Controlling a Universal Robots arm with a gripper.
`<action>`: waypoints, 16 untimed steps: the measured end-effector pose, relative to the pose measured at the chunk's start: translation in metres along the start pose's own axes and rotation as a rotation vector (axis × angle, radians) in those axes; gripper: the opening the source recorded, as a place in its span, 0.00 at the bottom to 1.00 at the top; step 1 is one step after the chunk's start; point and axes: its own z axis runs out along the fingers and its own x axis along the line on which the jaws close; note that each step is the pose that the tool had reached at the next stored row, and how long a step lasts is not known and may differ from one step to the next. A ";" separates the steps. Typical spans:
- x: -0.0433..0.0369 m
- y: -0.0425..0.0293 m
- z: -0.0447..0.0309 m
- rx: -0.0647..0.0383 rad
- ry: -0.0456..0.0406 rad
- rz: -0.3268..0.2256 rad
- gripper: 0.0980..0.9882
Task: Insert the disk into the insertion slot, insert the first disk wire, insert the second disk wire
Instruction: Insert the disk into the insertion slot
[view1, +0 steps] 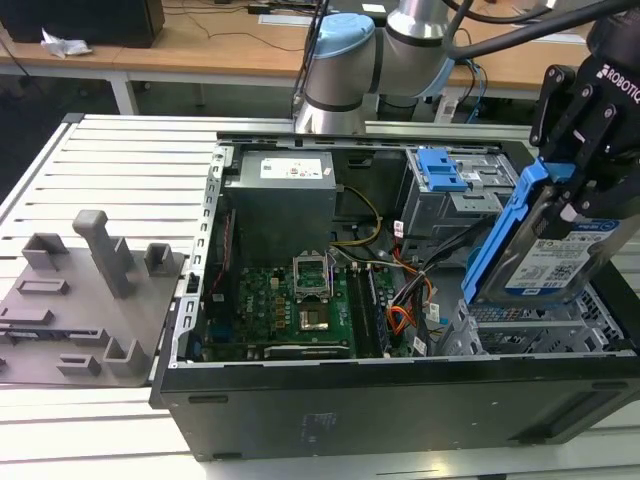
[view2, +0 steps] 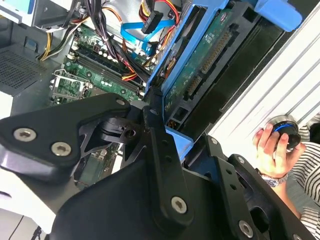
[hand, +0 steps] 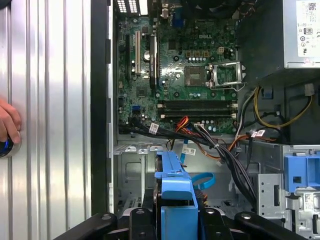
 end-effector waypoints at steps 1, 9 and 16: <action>0.0001 -0.0004 0.0005 0.000 0.0003 0.000 0.30; 0.0005 -0.0028 0.0007 0.000 -0.0015 -0.001 0.30; 0.0076 -0.0033 -0.0017 0.001 0.0000 -0.008 0.30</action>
